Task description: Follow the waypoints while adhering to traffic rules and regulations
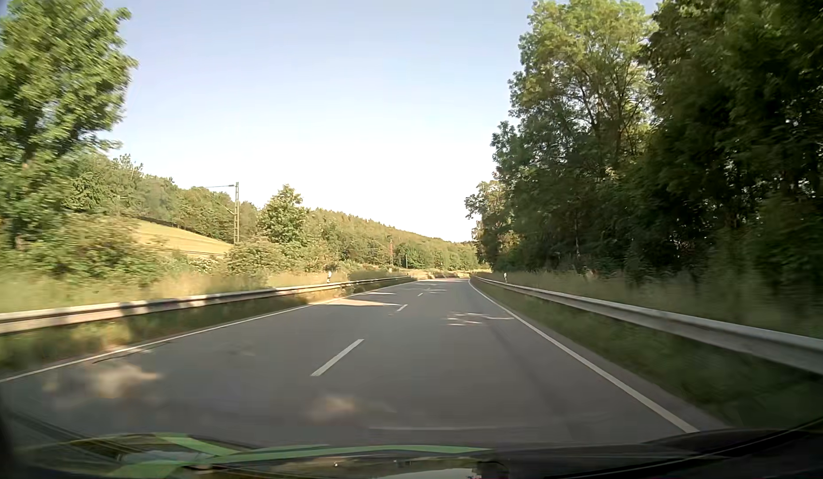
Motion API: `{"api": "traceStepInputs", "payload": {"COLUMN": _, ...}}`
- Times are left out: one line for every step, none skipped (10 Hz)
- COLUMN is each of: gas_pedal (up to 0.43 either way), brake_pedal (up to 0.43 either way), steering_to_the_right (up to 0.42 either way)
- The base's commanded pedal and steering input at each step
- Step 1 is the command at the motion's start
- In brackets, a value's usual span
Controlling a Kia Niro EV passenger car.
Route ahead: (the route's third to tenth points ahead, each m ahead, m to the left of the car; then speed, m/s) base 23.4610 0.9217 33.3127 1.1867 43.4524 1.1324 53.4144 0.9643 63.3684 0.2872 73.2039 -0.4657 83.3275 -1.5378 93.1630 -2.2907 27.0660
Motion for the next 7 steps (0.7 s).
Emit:
{"api": "traceStepInputs", "payload": {"gas_pedal": 0.209, "brake_pedal": 0.0, "steering_to_the_right": 0.003}}
{"api": "traceStepInputs", "payload": {"gas_pedal": 0.209, "brake_pedal": 0.0, "steering_to_the_right": 0.003}}
{"api": "traceStepInputs", "payload": {"gas_pedal": 0.22, "brake_pedal": 0.0, "steering_to_the_right": 0.003}}
{"api": "traceStepInputs", "payload": {"gas_pedal": 0.22, "brake_pedal": 0.0, "steering_to_the_right": 0.003}}
{"api": "traceStepInputs", "payload": {"gas_pedal": 0.209, "brake_pedal": 0.0, "steering_to_the_right": 0.002}}
{"api": "traceStepInputs", "payload": {"gas_pedal": 0.177, "brake_pedal": 0.0, "steering_to_the_right": 0.001}}
{"api": "traceStepInputs", "payload": {"gas_pedal": 0.169, "brake_pedal": 0.0, "steering_to_the_right": 0.001}}
